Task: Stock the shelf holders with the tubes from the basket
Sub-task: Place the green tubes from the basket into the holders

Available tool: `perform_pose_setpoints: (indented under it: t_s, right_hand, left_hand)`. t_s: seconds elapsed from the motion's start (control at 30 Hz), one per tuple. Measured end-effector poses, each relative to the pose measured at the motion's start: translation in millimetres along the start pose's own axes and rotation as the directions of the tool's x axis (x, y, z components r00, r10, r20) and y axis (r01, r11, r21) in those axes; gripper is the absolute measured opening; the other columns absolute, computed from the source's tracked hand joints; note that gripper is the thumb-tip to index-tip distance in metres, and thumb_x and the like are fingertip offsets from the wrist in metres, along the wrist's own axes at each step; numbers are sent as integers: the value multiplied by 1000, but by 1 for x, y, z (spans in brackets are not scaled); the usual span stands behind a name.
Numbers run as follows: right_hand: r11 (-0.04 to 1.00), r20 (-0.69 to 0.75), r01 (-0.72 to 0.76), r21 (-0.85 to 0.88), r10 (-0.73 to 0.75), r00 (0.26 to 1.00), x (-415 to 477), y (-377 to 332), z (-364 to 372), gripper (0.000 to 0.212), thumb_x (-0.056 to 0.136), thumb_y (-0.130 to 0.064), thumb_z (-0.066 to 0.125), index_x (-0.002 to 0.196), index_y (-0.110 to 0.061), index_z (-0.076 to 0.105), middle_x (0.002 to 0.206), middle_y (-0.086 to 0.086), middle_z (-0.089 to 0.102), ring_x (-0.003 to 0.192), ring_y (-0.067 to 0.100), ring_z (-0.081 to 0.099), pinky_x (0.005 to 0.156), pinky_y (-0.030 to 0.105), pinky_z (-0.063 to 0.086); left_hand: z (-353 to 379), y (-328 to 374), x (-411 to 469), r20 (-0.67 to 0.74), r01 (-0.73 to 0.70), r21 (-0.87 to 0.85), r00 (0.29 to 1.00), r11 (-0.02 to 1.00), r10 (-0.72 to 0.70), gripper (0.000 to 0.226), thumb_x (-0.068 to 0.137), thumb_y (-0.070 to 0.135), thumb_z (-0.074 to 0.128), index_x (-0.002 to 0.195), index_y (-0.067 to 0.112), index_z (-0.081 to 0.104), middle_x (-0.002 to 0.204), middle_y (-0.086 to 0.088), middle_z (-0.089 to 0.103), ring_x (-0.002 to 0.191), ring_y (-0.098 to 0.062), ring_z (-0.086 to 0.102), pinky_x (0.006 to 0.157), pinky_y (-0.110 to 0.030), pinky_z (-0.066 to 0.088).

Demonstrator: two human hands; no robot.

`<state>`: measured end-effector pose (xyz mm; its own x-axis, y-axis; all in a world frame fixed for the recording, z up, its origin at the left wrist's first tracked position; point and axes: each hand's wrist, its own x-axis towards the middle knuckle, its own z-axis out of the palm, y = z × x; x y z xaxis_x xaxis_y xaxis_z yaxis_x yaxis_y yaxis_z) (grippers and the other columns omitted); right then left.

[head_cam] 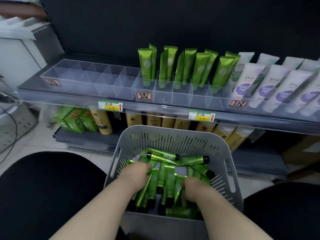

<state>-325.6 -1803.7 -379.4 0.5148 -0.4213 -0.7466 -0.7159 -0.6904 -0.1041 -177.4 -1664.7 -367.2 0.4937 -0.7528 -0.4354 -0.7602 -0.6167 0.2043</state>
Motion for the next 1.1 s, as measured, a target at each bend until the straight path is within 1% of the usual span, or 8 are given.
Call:
perform_pose_setpoints:
  t_s: [0.2, 0.3, 0.5, 0.57, 0.67, 0.83, 0.97, 1.1]
  right_hand:
    - [998, 2, 36, 55, -36, 999, 20, -11, 15, 35, 86, -11, 52, 120, -13, 59, 125, 9, 57, 111, 25, 58, 93, 31, 49]
    - [996, -9, 68, 55, -68, 998, 28, -12, 17, 31, 86, -13, 53, 117, -12, 61, 122, 10, 58, 111, 26, 58, 90, 30, 48]
    - [978, 20, 92, 188, -97, 995, 45, -16, 22, 30, 90, -17, 56, 119, -10, 56, 122, 7, 58, 107, 22, 57, 81, 24, 44]
    - [961, 7, 92, 262, -97, 995, 50, -16, 21, 33, 92, -21, 56, 123, -10, 51, 122, 0, 55, 106, 19, 54, 80, 23, 42]
    - [950, -11, 34, 311, -33, 999, 62, -16, 22, 43, 89, -29, 60, 126, -9, 49, 125, 11, 57, 112, 26, 56, 86, 27, 45]
    - [942, -3, -27, 335, 30, 1000, 75, -18, 26, 51, 87, -44, 60, 123, -10, 48, 123, 10, 59, 111, 27, 57, 90, 34, 49]
    - [938, 3, -68, 341, 71, 997, 83, -20, 28, 55, 84, -48, 61, 124, -14, 45, 119, 8, 60, 105, 23, 59, 82, 29, 48]
    - [910, 31, -99, 403, 95, 995, 90, -21, 28, 44, 78, -42, 67, 110, -16, 51, 104, 4, 63, 89, 19, 62, 73, 27, 51]
  left_hand:
    - [25, -10, 25, 139, 91, -22, 986, 996, -87, 40, 91, 18, 51, 131, 22, 51, 127, -9, 56, 114, -27, 55, 96, -34, 46]
    - [34, -14, 36, 187, 140, -39, 974, 989, -130, 36, 90, 19, 53, 126, 17, 55, 124, -10, 58, 112, -28, 56, 95, -33, 46]
    - [49, -13, 54, 240, 154, -63, 961, 986, -135, 30, 89, 19, 54, 118, 13, 60, 121, -12, 60, 112, -28, 56, 91, -32, 44]
    - [52, -12, 60, 243, 151, -86, 962, 985, -127, 32, 90, 20, 53, 120, 11, 59, 123, -14, 59, 115, -29, 53, 95, -32, 41]
    - [53, -10, 67, 243, 155, -114, 962, 981, -124, 39, 92, 29, 53, 125, 9, 54, 126, -15, 57, 116, -30, 52, 93, -31, 41]
    - [55, -5, 77, 241, 168, -73, 959, 983, -147, 44, 91, 37, 54, 126, 10, 52, 124, -12, 58, 114, -29, 53, 91, -31, 43]
    - [57, -2, 79, 203, 170, -37, 966, 985, -159, 40, 91, 34, 53, 123, 10, 49, 122, -12, 57, 112, -29, 53, 88, -32, 44]
    - [54, 0, 78, 182, 198, -15, 964, 980, -192, 38, 89, 31, 54, 122, 13, 49, 118, -10, 57, 109, -28, 55, 83, -31, 45]
